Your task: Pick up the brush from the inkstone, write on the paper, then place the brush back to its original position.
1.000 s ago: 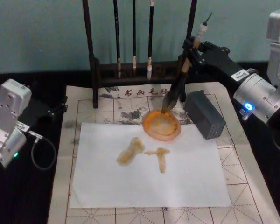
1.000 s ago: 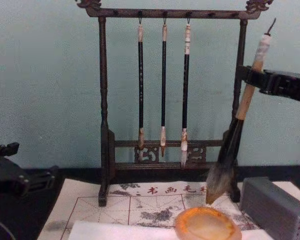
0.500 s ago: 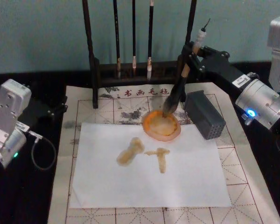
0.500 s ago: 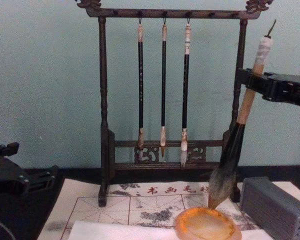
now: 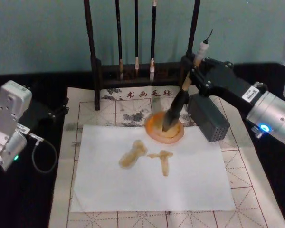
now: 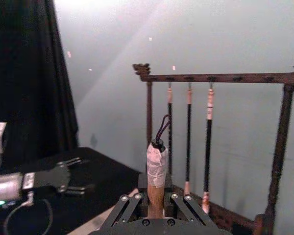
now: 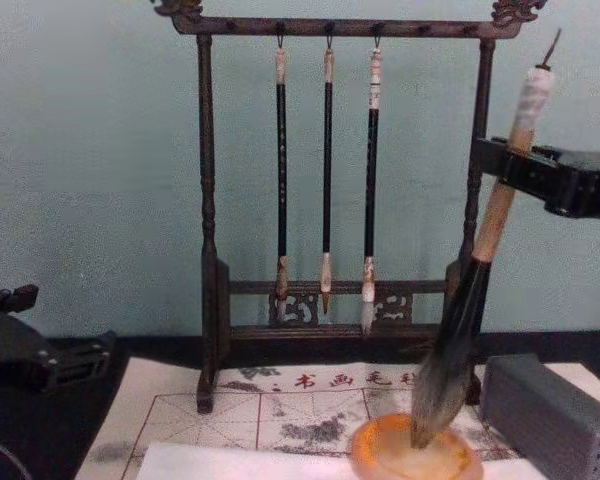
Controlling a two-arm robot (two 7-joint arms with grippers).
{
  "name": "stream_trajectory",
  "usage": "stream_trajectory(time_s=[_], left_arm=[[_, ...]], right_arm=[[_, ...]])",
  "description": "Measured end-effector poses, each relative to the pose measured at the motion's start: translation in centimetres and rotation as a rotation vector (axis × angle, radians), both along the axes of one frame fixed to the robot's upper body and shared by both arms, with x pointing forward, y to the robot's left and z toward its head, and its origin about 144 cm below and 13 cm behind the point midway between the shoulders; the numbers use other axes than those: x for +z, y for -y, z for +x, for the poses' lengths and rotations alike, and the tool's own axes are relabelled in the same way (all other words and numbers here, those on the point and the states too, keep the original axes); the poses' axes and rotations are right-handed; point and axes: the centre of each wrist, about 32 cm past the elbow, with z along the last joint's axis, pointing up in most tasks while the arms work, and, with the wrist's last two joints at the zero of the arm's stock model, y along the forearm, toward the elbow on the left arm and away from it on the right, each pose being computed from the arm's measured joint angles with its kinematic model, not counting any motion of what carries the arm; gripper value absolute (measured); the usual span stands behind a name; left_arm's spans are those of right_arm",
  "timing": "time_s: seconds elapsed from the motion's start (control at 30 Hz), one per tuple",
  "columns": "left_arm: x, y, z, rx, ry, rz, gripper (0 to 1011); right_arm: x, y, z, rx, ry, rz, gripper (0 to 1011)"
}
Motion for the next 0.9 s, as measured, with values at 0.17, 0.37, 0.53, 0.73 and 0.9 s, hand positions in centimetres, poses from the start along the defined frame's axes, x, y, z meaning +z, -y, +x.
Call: stream_trajectory(time_s=[0.17,0.37,0.53,0.73,0.9], left_arm=[[0.0,0.0,0.0,0.000,0.000,0.000,1001],[0.0,0.0,0.0,0.000,0.000,0.000,1001],[0.0,0.0,0.0,0.000,0.000,0.000,1001],[0.0,0.0,0.0,0.000,0.000,0.000,1001],[0.0,0.0,0.0,0.000,0.000,0.000,1001]], right_arm=[[-0.1,0.3,-1.1,0.041,-0.002,-0.006,195],[-0.2,0.6,-2.3,0.067,-0.006,-0.011,195],[-0.4,0.9,-3.1,0.075,-0.010,-0.016,195],[-1.0,1.0,-3.9,0.084,-0.024,-0.025,195],[-1.3,1.0,-4.2,0.086,-0.029,-0.033,195]])
